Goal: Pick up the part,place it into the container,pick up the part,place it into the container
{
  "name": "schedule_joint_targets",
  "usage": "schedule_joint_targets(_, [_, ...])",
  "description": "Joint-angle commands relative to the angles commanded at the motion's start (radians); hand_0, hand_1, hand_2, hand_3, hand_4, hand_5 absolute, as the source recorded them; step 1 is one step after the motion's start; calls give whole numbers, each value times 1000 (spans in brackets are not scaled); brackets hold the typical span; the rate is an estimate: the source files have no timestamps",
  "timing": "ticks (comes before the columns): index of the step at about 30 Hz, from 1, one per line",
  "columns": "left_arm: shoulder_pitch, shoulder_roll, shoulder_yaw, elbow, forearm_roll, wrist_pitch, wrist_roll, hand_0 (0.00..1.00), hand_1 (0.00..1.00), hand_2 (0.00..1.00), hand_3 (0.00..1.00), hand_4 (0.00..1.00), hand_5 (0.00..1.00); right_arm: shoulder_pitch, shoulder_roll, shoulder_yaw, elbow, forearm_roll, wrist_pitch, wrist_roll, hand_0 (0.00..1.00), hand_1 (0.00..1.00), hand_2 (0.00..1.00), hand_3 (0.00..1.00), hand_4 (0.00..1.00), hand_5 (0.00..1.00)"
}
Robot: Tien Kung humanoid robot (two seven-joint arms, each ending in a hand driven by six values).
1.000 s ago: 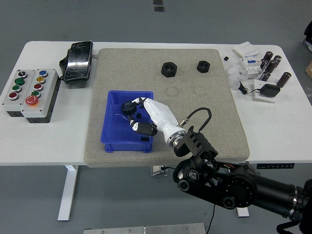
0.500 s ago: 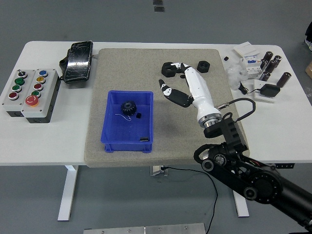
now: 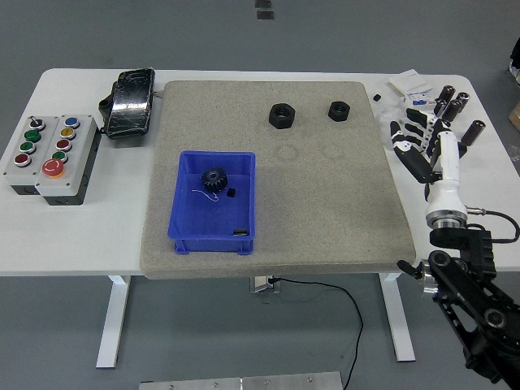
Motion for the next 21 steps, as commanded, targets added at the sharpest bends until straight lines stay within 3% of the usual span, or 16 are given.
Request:
schedule_joint_targets(1, [0, 0, -1, 0, 0, 0, 0, 631, 548, 527, 599, 638, 325, -6, 5, 22, -8, 35, 16, 30, 671, 712, 732, 697, 775, 392])
schedule_joint_targets(2, [0, 0, -1, 0, 0, 0, 0, 631, 548, 527, 599, 637, 326, -10, 9, 41, -15, 68, 29, 57, 680, 716, 742, 706, 859, 580])
schedule_joint_targets(7, [-3, 2, 3, 0, -2, -1, -2, 631, 548, 527, 599, 637, 326, -9, 26, 97, -39, 214, 77, 178, 680, 716, 742, 706, 859, 580])
schedule_joint_targets(9, [-3, 5, 0, 0, 3, -1, 0, 631, 547, 527, 599, 637, 327, -9, 29, 100, -44, 262, 89, 216, 688, 721, 750, 714, 877, 637])
schedule_joint_targets(15, [2, 20, -12, 0, 17, -2, 7, 631, 548, 527, 599, 638, 327, -21, 33, 90, -61, 352, 108, 248, 696, 721, 750, 717, 880, 653])
schedule_joint_targets(21, [7, 25, -24, 0, 30, -3, 13, 631, 548, 527, 599, 638, 327, -20, 38, 77, -67, 355, 105, 246, 693, 722, 750, 718, 881, 650])
